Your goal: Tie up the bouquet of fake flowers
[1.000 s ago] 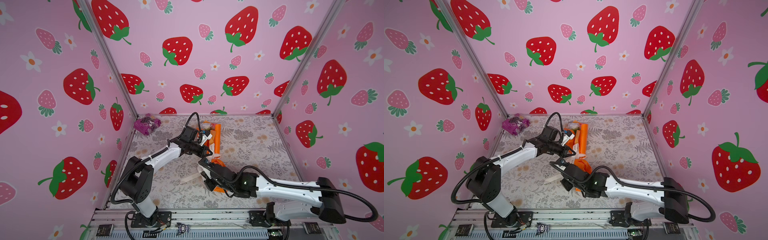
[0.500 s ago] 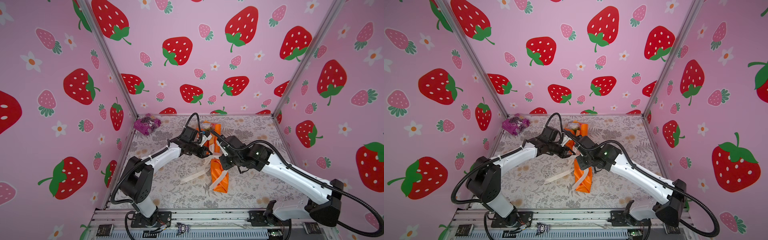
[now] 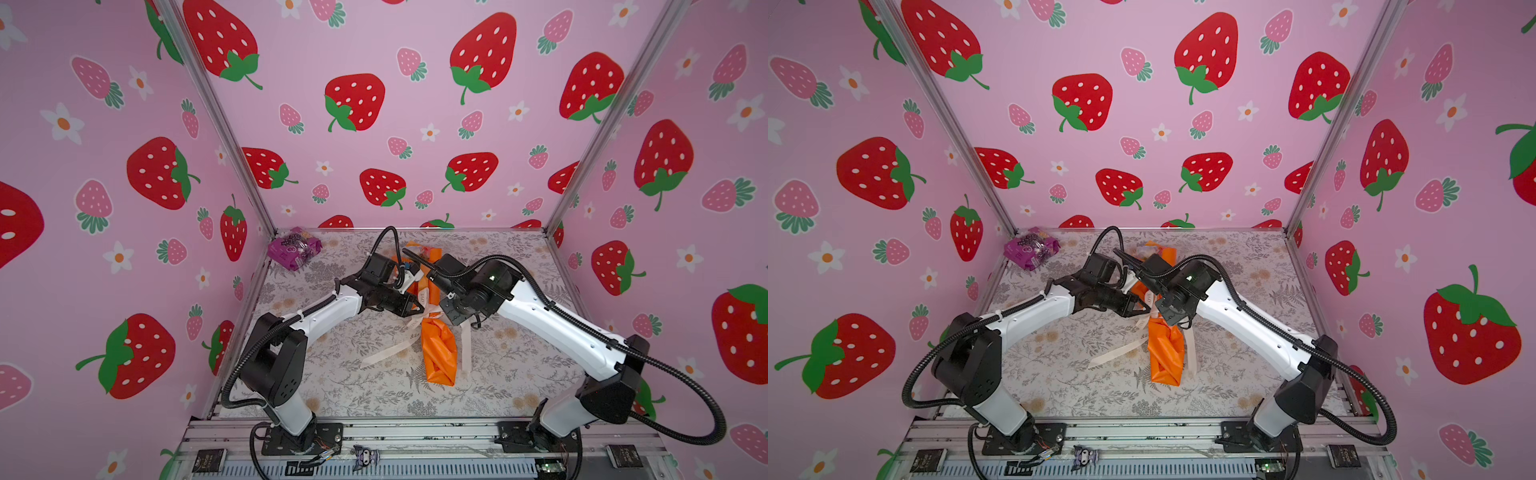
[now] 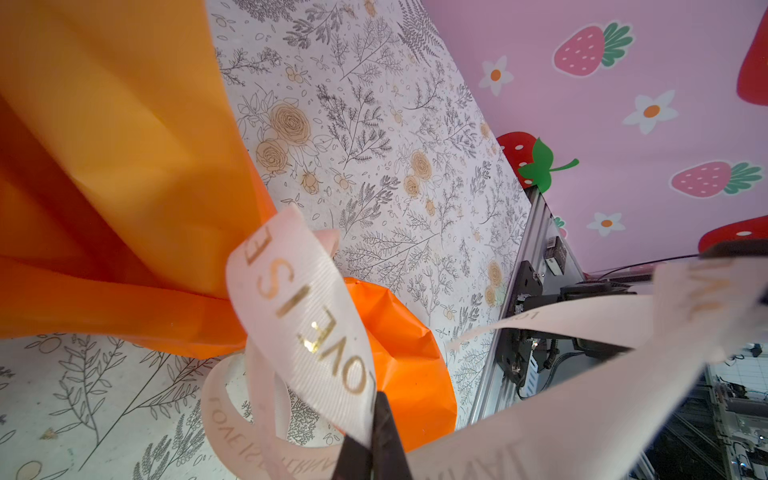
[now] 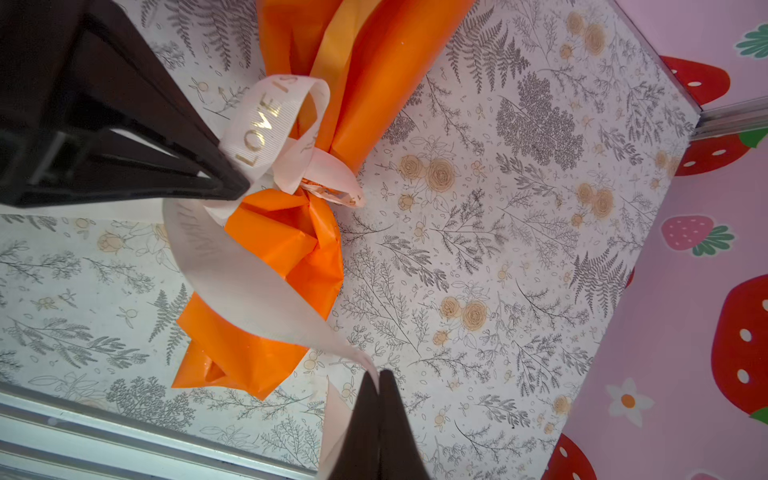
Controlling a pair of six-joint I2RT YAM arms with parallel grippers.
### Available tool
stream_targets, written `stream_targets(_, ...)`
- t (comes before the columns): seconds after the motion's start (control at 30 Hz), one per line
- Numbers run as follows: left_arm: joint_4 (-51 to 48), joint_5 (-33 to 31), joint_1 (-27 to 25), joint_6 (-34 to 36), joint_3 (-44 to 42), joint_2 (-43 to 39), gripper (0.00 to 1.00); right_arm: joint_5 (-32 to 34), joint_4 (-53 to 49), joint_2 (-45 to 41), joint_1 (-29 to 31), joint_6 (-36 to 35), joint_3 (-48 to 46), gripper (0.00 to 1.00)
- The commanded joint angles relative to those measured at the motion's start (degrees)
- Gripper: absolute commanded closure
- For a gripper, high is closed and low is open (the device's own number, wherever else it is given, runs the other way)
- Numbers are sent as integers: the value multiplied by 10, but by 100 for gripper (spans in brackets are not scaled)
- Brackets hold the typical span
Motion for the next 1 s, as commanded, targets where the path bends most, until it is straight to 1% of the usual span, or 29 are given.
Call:
stream_targets(0.0,0,7,0,3,0,-6,100,1,-25,12,-11,13,-52,100)
stream_targets(0.1,7,9,-2,-5,-3,-9,100,-3,45,-22,-37,27,-132,100)
stream_targets(0.2,16,13,-3,-7,-11,-18,100,-61,140,-61,-97,28,-212,100)
stream_targets(0.23,17,14,-3,-6,-15,-22,100,-80,184,-78,-109,22,-239,100)
stream_targets(0.27,20,17,-4,-5,-20,-27,100,-95,223,-92,-116,21,-265,99)
stream_targets(0.37,27,20,-6,5,-41,-44,100,-174,314,-118,-126,17,-332,98)
stream_targets(0.43,47,26,-9,-1,-62,-61,100,-189,352,-115,-133,26,-370,99)
stream_targets(0.5,63,18,-10,-3,-80,-76,100,-188,375,-105,-140,40,-398,100)
stream_targets(0.6,56,-1,-9,4,-99,-87,100,-165,391,-94,-151,60,-419,100)
stream_targets(0.67,56,-7,-11,0,-112,-86,100,-161,406,-99,-156,66,-428,100)
stream_targets(0.77,56,-34,-15,-2,-134,-90,100,-153,417,-116,-167,70,-440,100)
stream_targets(0.87,78,-42,-20,-19,-161,-94,99,-181,418,-114,-179,58,-446,100)
stream_targets(0.97,100,-43,-26,-35,-180,-90,98,-204,425,-104,-178,51,-455,100)
